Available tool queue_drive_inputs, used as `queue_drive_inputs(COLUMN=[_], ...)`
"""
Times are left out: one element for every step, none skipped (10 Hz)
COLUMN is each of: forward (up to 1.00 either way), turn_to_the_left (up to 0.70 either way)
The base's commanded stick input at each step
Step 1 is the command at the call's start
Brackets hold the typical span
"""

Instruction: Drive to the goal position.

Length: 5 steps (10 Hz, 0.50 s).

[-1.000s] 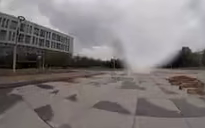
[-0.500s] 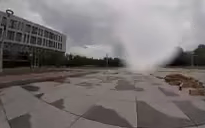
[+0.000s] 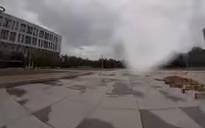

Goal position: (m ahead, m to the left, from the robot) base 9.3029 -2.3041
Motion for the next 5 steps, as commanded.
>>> queue_drive_inputs(forward=[0.70,0.70,0.70,0.70,0.70], turn_to_the_left=[0.00,0.00,-0.24,-0.33,-0.27])
